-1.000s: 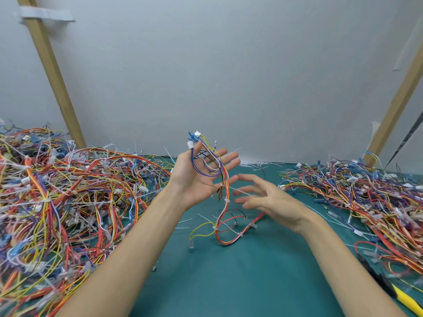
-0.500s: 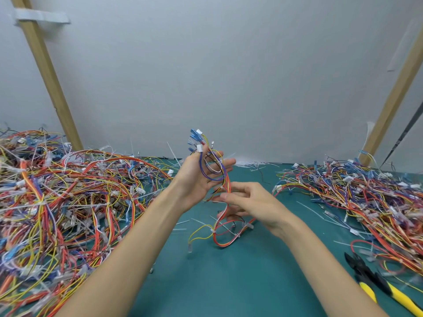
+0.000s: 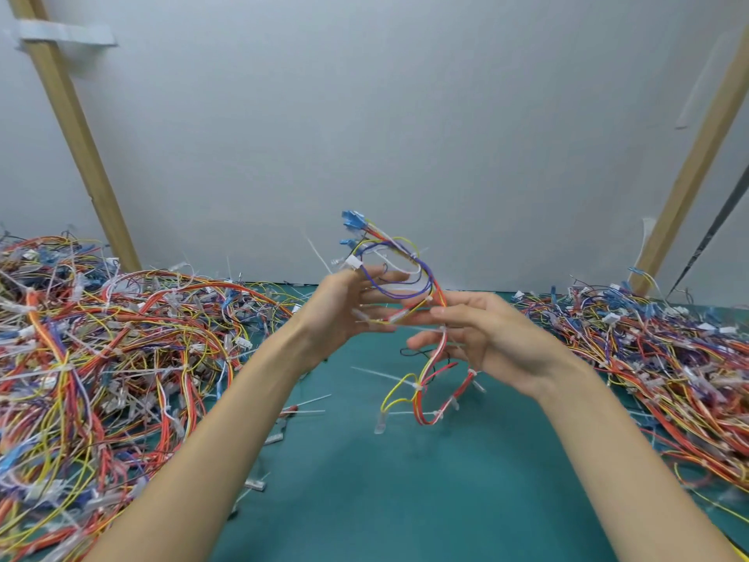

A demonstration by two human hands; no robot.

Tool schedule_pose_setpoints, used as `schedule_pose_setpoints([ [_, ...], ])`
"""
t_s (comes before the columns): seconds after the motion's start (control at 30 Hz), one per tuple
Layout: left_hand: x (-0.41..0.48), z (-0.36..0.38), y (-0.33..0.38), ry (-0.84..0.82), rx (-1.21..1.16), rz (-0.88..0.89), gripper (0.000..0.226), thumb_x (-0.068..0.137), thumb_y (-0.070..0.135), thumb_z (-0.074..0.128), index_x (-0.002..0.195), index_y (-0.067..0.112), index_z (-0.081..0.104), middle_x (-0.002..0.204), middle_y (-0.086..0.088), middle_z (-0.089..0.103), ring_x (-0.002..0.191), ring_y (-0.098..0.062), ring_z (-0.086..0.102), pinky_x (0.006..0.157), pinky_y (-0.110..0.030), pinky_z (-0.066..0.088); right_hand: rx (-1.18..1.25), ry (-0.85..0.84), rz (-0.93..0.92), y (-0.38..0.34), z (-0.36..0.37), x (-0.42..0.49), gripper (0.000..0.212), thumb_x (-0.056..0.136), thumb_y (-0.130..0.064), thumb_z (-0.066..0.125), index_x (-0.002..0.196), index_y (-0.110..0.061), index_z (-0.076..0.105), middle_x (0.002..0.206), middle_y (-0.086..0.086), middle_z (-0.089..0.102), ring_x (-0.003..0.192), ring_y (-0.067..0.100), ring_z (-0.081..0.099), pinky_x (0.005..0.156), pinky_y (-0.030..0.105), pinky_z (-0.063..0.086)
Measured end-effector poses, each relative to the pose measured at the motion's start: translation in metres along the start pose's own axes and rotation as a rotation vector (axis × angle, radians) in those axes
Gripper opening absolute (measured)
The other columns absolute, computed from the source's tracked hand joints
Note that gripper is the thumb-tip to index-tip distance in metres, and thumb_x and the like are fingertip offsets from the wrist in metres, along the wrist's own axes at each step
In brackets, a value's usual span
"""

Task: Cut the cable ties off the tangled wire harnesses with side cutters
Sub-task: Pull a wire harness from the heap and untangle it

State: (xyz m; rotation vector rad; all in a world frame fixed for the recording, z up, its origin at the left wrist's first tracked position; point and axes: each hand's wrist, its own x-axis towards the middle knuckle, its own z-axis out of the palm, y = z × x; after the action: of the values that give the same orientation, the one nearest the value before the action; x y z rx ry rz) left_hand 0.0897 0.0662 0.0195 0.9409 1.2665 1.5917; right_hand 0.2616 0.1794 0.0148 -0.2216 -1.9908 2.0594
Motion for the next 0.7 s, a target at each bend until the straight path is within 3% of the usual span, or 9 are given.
schedule_pose_setpoints([
  [0.07,-0.004,0.000,0.001,-0.124,0.022,-0.049,0.044,0.098,0.035,0.037,0.121,0.011,0.066,0.121,-0.015,0.068,0.108,-0.036,0.065,0.098,-0.047,0.048,0.072,-0.007,-0.043,-0.007,-0.003,-0.002,0.030,0.093,-0.015,0.051,0.117,-0.009,0.068,0.123,0.012,0.066,0.089,0.020,0.070,0.070,0.031,0.056],
  [0.2,-0.006,0.002,-0.003,-0.361,-0.133,-0.107,0.067,0.092,0.056,0.040,0.140,0.010,0.051,0.134,-0.019,0.057,0.119,-0.035,0.056,0.102,-0.046,0.044,0.224,-0.015,-0.088,-0.015,-0.003,-0.004,0.033,0.093,-0.016,0.050,0.121,-0.009,0.066,0.127,0.009,0.064,0.087,0.015,0.071,0.069,0.028,0.057],
  [0.3,-0.008,0.006,-0.014,-0.495,-0.271,-0.114,0.072,0.092,0.061,0.039,0.142,0.010,0.047,0.141,-0.020,0.050,0.126,-0.036,0.047,0.111,-0.057,0.029,0.355,-0.015,-0.126,-0.016,0.001,-0.004,0.031,0.095,-0.015,0.048,0.120,-0.008,0.066,0.129,0.008,0.063,0.091,0.015,0.071,0.066,0.031,0.058],
  [0.4,-0.015,0.014,-0.039,-0.663,-0.383,-0.144,0.072,0.093,0.065,0.038,0.143,0.013,0.046,0.145,-0.017,0.046,0.137,-0.044,0.036,0.117,-0.058,0.018,0.451,-0.026,-0.144,-0.013,0.004,-0.002,0.034,0.095,-0.015,0.045,0.125,-0.006,0.059,0.133,0.007,0.060,0.094,0.015,0.070,0.061,0.036,0.060],
  [0.5,-0.023,0.017,-0.049,-0.777,-0.468,-0.225,0.083,0.090,0.073,0.036,0.149,0.015,0.036,0.149,-0.030,0.036,0.136,-0.053,0.033,0.117,-0.050,0.023,0.449,-0.018,-0.141,-0.019,0.005,0.009,0.034,0.096,-0.015,0.045,0.127,-0.007,0.057,0.135,0.004,0.059,0.097,0.014,0.069,0.056,0.030,0.058],
  [0.6,-0.023,0.013,-0.039,-0.784,-0.410,-0.268,0.091,0.084,0.080,0.030,0.150,0.018,0.035,0.135,-0.038,0.048,0.123,-0.048,0.051,0.111,-0.046,0.034,0.366,0.016,-0.156,-0.038,0.001,0.029,0.040,0.095,-0.013,0.048,0.133,-0.004,0.051,0.136,0.004,0.058,0.099,0.016,0.069,0.064,0.023,0.058],
  [0.7,-0.022,0.012,-0.029,-0.705,-0.383,-0.326,0.096,0.077,0.087,0.028,0.145,0.021,0.044,0.121,-0.031,0.061,0.105,-0.043,0.065,0.092,-0.046,0.052,0.237,0.058,-0.187,-0.050,-0.005,0.047,0.036,0.093,-0.012,0.049,0.129,-0.007,0.054,0.132,0.001,0.061,0.100,0.021,0.069,0.062,0.023,0.058],
])
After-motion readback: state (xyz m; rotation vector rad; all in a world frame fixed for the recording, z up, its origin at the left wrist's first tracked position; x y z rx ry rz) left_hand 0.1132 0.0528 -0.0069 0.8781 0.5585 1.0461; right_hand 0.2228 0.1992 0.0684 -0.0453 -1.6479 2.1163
